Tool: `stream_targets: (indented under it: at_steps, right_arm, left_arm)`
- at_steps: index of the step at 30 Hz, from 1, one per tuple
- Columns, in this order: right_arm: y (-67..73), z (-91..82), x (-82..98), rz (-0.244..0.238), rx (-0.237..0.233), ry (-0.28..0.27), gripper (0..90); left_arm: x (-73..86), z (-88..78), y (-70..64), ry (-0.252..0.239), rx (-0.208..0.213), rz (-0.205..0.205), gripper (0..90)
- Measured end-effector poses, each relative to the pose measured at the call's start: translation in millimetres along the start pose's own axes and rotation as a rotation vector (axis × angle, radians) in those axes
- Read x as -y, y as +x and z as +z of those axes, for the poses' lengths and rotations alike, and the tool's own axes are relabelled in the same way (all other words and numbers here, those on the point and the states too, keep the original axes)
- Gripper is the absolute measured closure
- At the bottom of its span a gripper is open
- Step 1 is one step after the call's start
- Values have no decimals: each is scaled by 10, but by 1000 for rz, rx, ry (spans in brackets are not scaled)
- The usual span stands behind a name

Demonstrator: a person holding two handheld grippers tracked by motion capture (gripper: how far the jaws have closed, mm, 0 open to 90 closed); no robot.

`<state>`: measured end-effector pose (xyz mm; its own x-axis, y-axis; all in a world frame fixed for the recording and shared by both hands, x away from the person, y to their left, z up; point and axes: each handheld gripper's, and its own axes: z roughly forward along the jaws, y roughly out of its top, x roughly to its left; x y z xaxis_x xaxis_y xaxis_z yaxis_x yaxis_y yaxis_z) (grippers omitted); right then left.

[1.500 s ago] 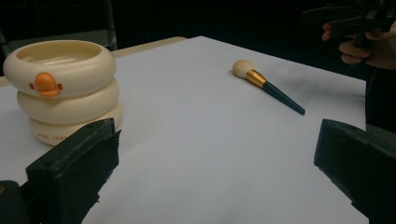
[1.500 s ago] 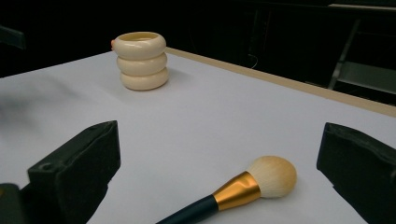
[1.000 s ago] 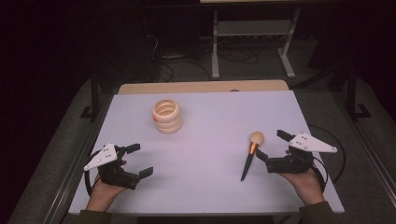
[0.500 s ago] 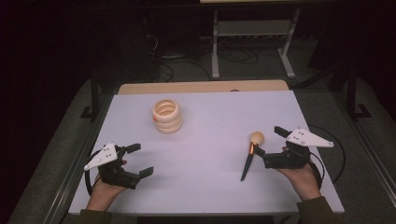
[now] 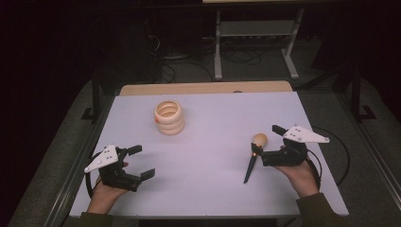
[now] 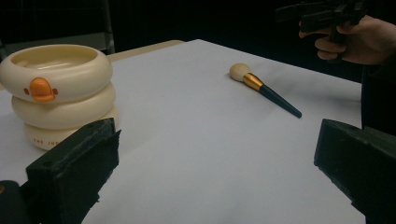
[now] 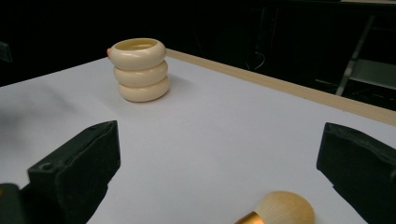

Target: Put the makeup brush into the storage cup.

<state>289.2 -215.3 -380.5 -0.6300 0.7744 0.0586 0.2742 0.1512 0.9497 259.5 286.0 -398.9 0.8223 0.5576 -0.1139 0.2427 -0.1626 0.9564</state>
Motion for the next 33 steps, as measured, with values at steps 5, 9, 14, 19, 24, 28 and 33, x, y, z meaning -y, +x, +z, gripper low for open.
stream_targets:
  at_steps: [5, 9, 14, 19, 24, 28, 33]
  right_arm:
    - [-2, 45, -16, 11, -12, 4, 0]
    - [-1, 65, -32, 19, -15, 7, 0]
    - [-9, 92, -45, 20, -22, 9, 0]
    - [-9, 130, -67, 20, -19, 32, 0]
    - [-15, 171, -98, 17, -15, 59, 0]
    - [-29, 201, -123, 17, -11, 84, 0]
    - [-62, 247, -143, 30, 2, 125, 0]
  left_arm:
    - [-3, -2, -2, -4, 2, -2, 0]
    - [-2, -3, 0, -4, 2, -1, 0]
    - [-5, -5, 0, -4, 2, -1, 0]
    - [-3, -2, -2, -3, 1, 1, 0]
    - [-3, -4, -1, -1, 2, -1, 0]
    - [-5, -3, 1, 7, 3, 7, 0]
    - [-2, -2, 1, 1, 1, 1, 0]
